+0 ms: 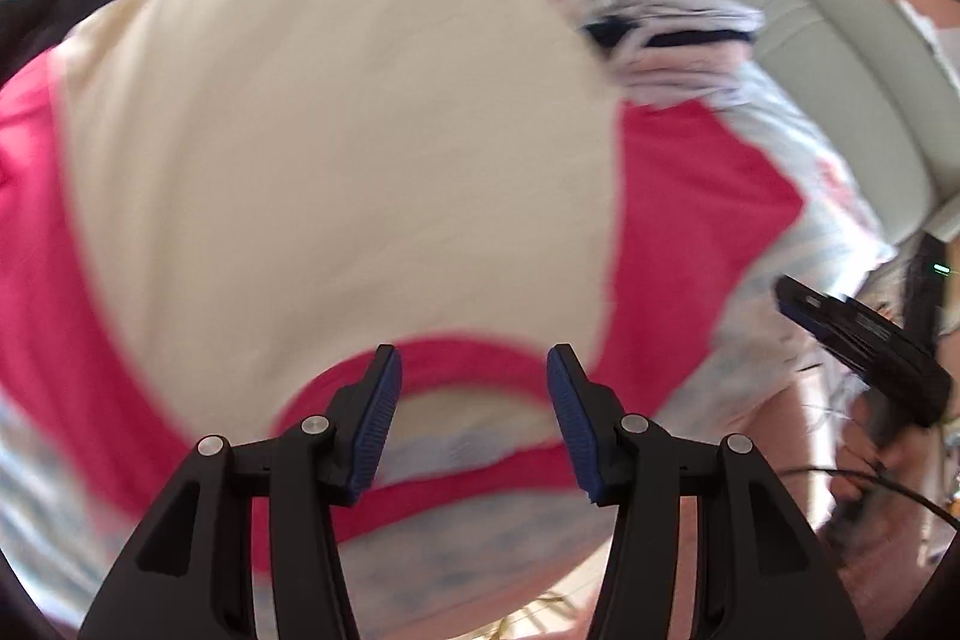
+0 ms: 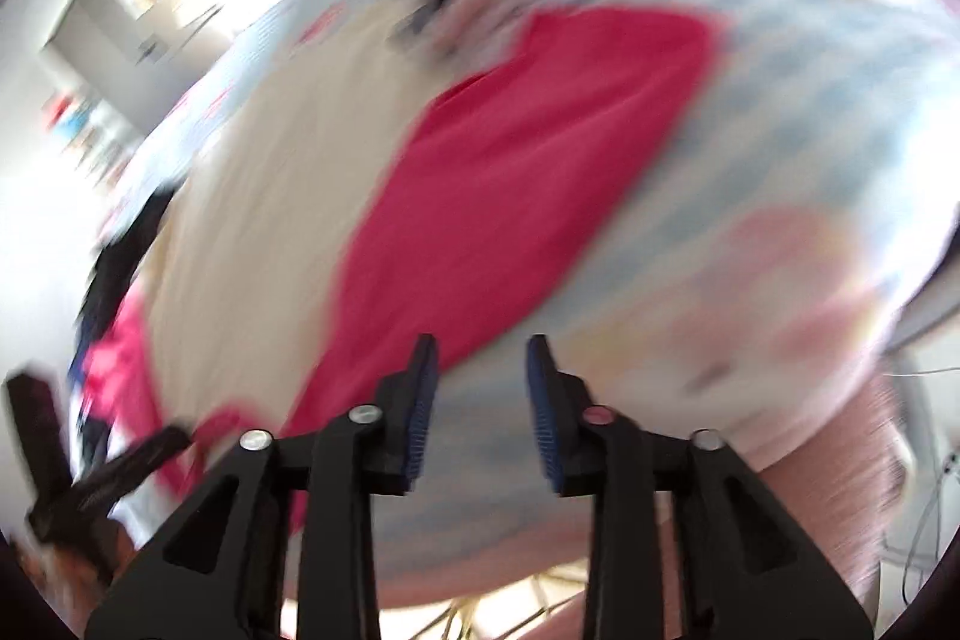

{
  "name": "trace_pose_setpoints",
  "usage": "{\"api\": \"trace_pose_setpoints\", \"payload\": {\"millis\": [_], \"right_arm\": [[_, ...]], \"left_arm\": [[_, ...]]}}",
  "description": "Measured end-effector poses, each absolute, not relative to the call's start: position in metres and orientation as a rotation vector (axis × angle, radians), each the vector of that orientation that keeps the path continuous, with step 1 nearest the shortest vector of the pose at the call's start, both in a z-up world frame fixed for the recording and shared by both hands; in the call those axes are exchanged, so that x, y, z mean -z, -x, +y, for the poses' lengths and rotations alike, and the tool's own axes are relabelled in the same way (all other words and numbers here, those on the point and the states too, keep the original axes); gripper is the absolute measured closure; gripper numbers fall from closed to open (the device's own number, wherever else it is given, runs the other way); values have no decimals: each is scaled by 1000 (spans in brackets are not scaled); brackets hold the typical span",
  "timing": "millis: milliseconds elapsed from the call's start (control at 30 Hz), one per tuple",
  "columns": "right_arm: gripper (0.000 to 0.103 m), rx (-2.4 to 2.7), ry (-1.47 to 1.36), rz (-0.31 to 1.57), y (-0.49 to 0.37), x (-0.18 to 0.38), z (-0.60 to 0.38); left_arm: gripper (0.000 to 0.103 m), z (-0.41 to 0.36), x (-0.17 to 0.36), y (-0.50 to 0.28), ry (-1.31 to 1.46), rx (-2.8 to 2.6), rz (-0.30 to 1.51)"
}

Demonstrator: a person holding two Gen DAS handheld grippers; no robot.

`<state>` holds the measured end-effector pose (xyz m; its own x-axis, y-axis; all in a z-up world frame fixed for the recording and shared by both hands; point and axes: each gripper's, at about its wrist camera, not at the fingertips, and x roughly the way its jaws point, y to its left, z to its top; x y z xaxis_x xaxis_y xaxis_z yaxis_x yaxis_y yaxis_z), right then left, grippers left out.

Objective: Fold clothes

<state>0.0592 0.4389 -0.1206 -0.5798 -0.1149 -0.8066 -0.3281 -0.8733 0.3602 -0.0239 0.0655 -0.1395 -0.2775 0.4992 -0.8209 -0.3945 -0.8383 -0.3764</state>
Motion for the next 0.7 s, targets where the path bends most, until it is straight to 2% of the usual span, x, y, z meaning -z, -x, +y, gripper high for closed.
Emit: {"api": "trace_pose_setpoints", "payload": {"millis": [200, 333, 367, 400, 467, 567, 700], "right_arm": [[68, -2503, 1290, 919, -18, 132, 508], [66, -2515, 1297, 993, 6, 145, 514], [80, -2529, 1294, 984, 10, 146, 512], [99, -2554, 1286, 965, 12, 144, 508], [100, -2625, 1258, 923, 15, 134, 489], [100, -2741, 1251, 906, 25, 116, 447], [100, -2909, 1396, 749, 42, 115, 366]], "left_arm": [[51, 144, 135, 39, 1404, -2043, -33], [50, 147, 135, 29, 1388, -2015, -53], [50, 145, 139, 30, 1405, -2002, -77], [50, 141, 143, 30, 1426, -1995, -94], [50, 135, 154, 34, 1466, -2012, -115], [52, 111, 161, 37, 1447, -2036, -262], [52, 84, 166, 36, 1455, -2082, -372]]}}
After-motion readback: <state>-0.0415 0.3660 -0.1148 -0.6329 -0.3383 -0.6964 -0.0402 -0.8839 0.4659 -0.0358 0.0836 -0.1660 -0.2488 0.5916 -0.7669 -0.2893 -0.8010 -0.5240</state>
